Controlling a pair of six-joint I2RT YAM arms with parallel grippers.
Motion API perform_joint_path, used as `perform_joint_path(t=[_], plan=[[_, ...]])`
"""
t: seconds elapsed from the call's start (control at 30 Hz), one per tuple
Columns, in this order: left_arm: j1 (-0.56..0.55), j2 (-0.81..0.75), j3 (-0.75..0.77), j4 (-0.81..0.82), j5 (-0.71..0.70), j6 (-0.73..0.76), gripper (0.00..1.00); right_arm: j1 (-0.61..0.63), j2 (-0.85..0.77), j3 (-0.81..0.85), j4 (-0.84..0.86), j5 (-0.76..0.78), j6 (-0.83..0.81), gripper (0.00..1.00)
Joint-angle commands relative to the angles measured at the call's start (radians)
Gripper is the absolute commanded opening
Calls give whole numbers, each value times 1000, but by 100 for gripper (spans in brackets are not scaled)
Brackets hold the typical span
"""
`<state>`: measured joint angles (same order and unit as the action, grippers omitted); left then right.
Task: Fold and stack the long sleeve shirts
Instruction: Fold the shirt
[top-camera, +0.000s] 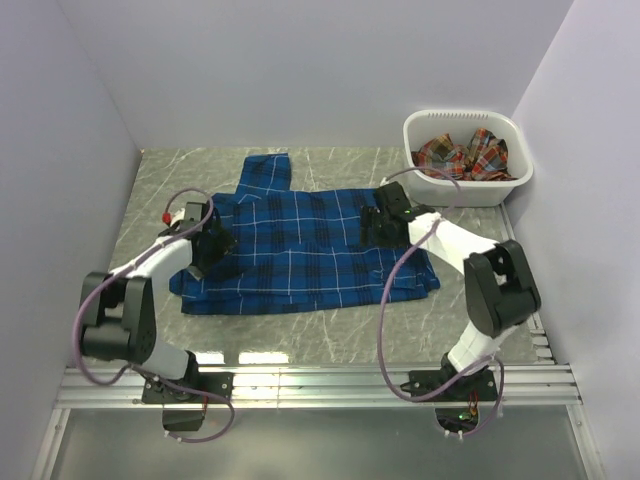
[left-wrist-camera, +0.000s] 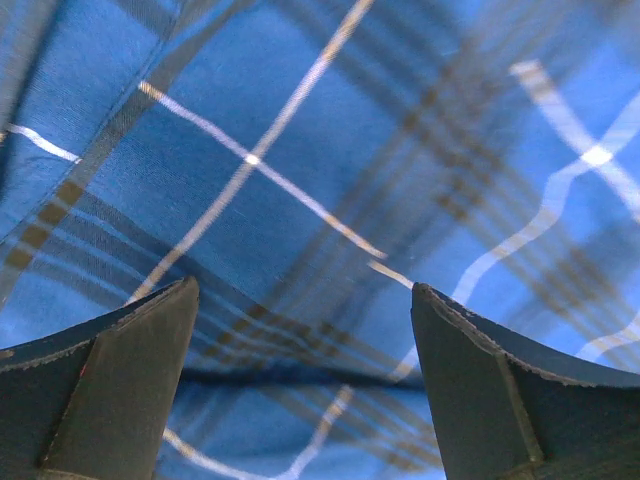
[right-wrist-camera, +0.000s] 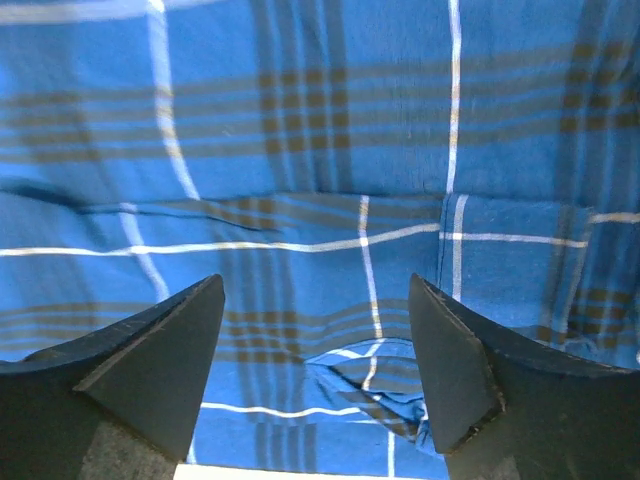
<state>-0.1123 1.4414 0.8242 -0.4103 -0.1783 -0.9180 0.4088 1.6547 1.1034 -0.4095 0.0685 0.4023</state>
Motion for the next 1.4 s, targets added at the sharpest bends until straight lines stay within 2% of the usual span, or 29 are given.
perform_joint_path(t=[0.0, 0.17, 0.33, 0.47, 0.57, 0.73, 0.83, 0.87, 0.97, 1.03, 1.17, 1.3, 1.37], plan=[[-4, 63, 38, -28, 2, 27, 93, 13, 79, 32, -124, 25, -33, 82], [-4, 79, 3, -44, 10, 18, 91, 38, 86, -14, -193, -39, -25, 82], [40, 45, -85, -79, 33, 7, 89, 58, 33, -161, -193, -122, 12, 82], [176, -59, -201, -91, 117, -4, 89, 74, -25, -289, -189, -199, 58, 81], [238, -163, -241, -136, 134, -4, 89, 110, -82, -350, -209, -219, 89, 81], [249, -335, -237, -214, 160, -28, 90, 154, -188, -416, -221, -277, 116, 81], [249, -386, -174, -245, 145, -7, 91, 156, -254, -381, -267, -262, 84, 81], [249, -383, -124, -245, 132, 20, 91, 156, -271, -329, -291, -213, 76, 81], [247, -336, -22, -223, 79, 85, 92, 125, -314, -202, -305, -138, 29, 81], [246, -290, 27, -180, 77, 122, 92, 58, -302, -136, -302, -127, -3, 79], [221, -77, 194, -136, 56, 191, 92, -65, -240, 22, -234, -139, -20, 76], [172, 131, 358, -130, -13, 240, 92, -107, -149, 96, -114, -122, -5, 76], [172, 245, 450, -130, 0, 258, 91, -126, -104, 134, -83, -93, -8, 75]])
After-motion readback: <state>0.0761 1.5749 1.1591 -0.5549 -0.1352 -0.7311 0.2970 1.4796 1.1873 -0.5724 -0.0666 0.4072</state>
